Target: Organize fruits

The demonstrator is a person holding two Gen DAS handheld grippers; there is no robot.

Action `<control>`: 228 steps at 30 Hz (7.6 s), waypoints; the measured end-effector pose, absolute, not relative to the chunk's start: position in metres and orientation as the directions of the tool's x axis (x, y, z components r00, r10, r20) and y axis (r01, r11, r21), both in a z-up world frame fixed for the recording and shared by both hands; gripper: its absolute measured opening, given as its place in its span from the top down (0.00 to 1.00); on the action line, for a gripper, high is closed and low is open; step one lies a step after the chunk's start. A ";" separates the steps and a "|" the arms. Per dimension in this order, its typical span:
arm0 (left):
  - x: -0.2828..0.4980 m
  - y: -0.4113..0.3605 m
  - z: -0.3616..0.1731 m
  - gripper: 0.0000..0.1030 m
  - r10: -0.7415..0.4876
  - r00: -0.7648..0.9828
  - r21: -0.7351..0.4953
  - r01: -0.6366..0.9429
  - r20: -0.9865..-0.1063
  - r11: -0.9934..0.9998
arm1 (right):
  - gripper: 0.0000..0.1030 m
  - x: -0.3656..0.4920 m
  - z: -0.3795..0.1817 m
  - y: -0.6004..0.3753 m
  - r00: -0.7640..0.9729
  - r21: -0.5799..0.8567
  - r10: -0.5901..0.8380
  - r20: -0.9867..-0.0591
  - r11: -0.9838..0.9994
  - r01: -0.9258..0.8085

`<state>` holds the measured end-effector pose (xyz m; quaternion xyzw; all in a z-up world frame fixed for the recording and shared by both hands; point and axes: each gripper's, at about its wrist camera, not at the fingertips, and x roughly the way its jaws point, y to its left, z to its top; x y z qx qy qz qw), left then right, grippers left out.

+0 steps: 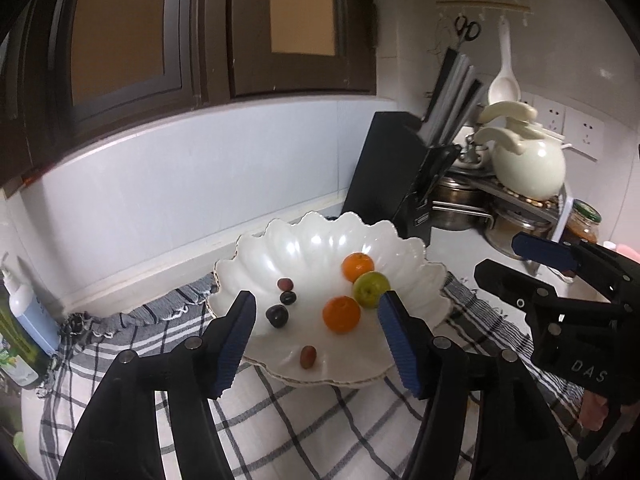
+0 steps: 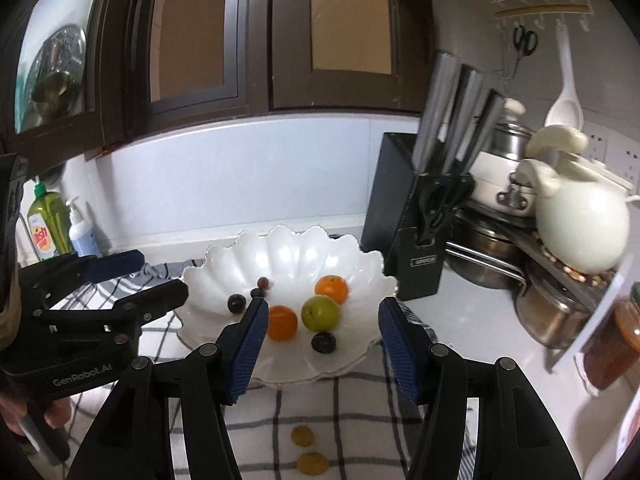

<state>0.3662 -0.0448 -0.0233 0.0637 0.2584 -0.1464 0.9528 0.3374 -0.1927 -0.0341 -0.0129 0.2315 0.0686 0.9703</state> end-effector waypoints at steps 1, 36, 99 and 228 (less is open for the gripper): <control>0.362 -0.046 -0.022 0.38 -0.248 0.827 0.053 0.316 -0.504 0.947 | 0.43 0.333 -0.033 -0.194 0.886 0.009 0.125 -0.447 0.991 -0.135; 0.303 -0.071 -0.071 0.44 -0.378 0.759 0.166 0.530 -0.531 0.831 | 0.45 0.276 -0.094 -0.194 0.801 0.018 0.130 -0.584 0.989 -0.147; 0.358 -0.135 -0.145 0.77 -0.494 0.496 0.188 0.816 -0.714 0.547 | 0.72 0.318 -0.160 -0.206 0.663 0.132 0.195 -0.723 0.981 -0.145; 0.242 0.008 0.014 0.00 -0.151 0.900 0.070 0.196 -0.408 0.978 | 0.16 0.213 -0.003 -0.155 0.922 0.026 -0.016 -0.388 0.999 0.028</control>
